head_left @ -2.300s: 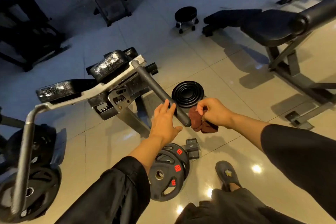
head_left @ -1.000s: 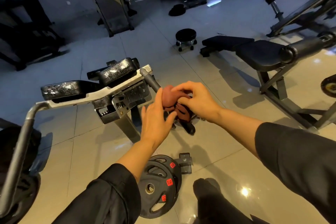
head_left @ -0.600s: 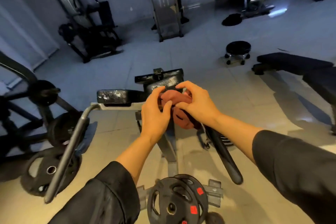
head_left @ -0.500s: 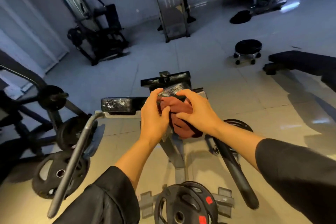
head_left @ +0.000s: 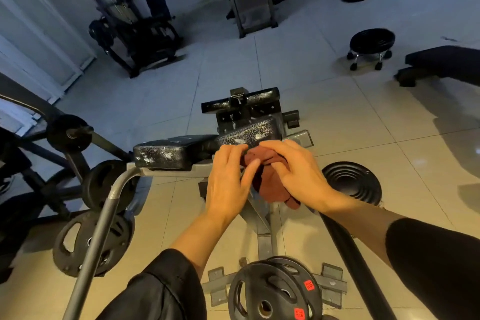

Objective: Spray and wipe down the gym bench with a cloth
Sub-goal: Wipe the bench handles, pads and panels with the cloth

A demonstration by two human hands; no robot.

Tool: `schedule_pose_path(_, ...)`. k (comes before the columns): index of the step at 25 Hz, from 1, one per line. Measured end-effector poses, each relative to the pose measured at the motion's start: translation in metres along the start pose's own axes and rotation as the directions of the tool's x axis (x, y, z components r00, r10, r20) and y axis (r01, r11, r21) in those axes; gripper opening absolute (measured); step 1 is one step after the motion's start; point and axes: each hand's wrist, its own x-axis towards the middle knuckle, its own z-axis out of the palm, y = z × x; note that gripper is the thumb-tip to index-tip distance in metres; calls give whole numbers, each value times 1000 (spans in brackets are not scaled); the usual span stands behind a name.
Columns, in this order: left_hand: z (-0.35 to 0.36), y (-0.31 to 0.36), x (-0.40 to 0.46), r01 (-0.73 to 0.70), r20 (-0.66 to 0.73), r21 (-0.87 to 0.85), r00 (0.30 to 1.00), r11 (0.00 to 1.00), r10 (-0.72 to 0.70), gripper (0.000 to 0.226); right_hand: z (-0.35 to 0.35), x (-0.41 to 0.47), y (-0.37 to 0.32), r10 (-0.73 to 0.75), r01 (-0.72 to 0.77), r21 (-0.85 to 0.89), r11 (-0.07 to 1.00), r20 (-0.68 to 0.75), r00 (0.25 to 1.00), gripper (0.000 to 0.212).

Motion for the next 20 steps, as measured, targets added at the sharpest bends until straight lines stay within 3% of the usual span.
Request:
schedule_pose_path(2, -1, -16, 6, 38, 6, 29, 999, 999, -38, 35, 1, 10, -7, -4, 3, -10, 1000, -115, 993, 42)
schedule_pose_path(5, -6, -47, 6, 77, 113, 80, 990, 994, -86, 61, 15, 25, -14, -20, -7, -116, 993, -231, 973, 42)
schedule_pose_path(7, -12, -62, 3, 66, 199, 117, 976, 991, -88, 73, 34, 30, -14, 62, -75, -315, 946, -51, 997, 59)
schedule_pose_path(9, -16, -73, -1, 17, 284, 187, 956, 982, -71, 80, 52, 27, -12, 188, -96, -500, 860, 138, 972, 81)
schedule_pose_path(12, -23, -98, 0, -43, 362, 241, 931, 970, -48, 85, 63, 33, -19, 244, -118, -607, 786, 129, 961, 93)
schedule_pose_path(14, -23, -108, 1, -66, 417, 202, 909, 977, -25, 88, 64, 34, -21, 257, -167, -594, 787, 68, 964, 90)
schedule_pose_path(17, -17, -107, 1, -95, 456, 90, 889, 991, 44, 89, 79, 27, -29, 301, -284, -384, 879, -14, 953, 88)
schedule_pose_path(20, -12, -115, 9, -60, 409, 1, 911, 998, 54, 81, 110, 32, -42, 228, -163, -386, 908, 130, 965, 87)
